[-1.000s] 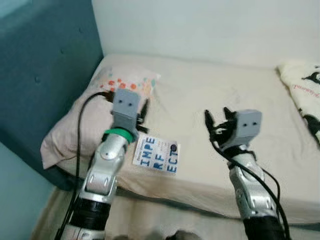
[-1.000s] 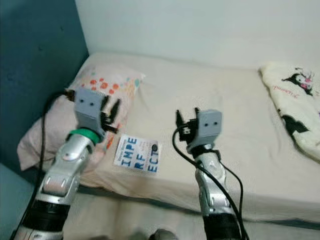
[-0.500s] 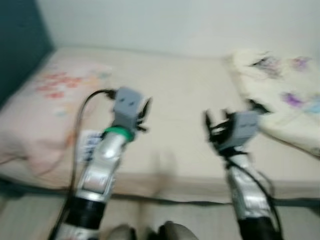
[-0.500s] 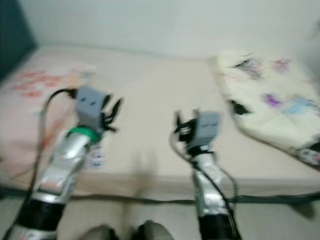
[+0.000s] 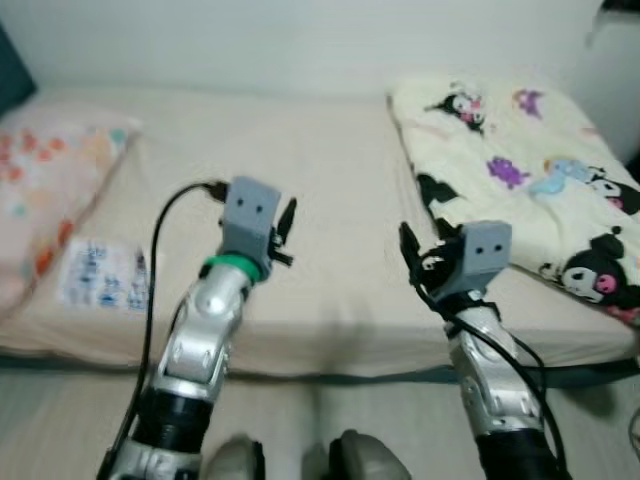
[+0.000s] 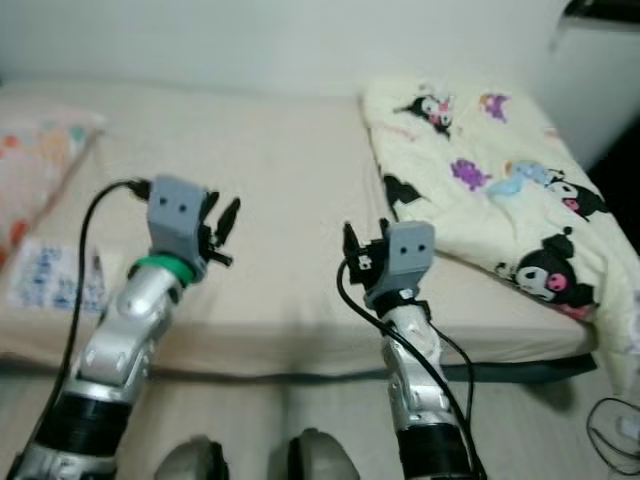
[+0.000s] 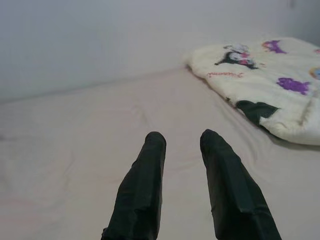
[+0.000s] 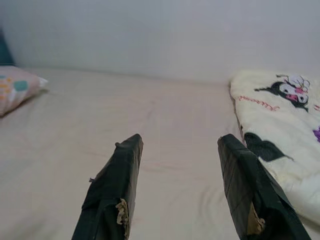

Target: Clean up the room

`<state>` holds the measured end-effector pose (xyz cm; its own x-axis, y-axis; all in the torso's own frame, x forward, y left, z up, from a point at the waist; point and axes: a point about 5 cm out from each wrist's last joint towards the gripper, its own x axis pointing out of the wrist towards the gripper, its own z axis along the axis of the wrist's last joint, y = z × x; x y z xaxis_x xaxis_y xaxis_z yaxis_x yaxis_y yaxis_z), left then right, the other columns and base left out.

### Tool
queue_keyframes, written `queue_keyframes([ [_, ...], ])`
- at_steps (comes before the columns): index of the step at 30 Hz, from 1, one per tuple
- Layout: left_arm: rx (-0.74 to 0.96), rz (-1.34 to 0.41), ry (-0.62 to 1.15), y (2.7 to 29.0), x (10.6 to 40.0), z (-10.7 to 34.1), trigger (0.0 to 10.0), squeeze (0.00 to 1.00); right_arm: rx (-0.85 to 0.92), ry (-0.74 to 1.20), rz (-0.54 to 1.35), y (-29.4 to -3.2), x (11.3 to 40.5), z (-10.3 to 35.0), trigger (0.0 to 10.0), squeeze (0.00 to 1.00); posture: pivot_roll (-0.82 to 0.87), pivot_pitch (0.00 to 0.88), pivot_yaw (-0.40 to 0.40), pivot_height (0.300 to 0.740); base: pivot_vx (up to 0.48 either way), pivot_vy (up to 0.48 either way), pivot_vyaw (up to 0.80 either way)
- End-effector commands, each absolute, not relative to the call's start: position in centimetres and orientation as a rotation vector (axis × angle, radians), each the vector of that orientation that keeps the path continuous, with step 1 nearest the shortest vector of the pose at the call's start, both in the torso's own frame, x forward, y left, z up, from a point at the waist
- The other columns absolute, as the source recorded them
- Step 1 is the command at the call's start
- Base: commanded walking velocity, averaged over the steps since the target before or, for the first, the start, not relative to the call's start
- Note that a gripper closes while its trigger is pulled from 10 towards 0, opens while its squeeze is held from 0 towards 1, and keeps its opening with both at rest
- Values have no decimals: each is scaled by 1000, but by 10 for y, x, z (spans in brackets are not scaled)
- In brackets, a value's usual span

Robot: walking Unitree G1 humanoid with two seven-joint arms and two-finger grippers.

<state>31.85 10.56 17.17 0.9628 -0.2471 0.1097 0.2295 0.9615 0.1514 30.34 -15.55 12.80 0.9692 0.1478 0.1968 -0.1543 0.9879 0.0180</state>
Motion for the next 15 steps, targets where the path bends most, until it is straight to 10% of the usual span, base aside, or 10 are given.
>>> queue_keyframes([
  [1,139,-250,-117,103,317,169,10000,0,34,-184,136,-160,302,125,10000,0,-36,0,2,686,0,-424,0],
  [15,141,-251,-117,103,318,169,10000,0,27,-172,116,-162,302,123,10000,0,-37,0,7,721,0,-416,0],
])
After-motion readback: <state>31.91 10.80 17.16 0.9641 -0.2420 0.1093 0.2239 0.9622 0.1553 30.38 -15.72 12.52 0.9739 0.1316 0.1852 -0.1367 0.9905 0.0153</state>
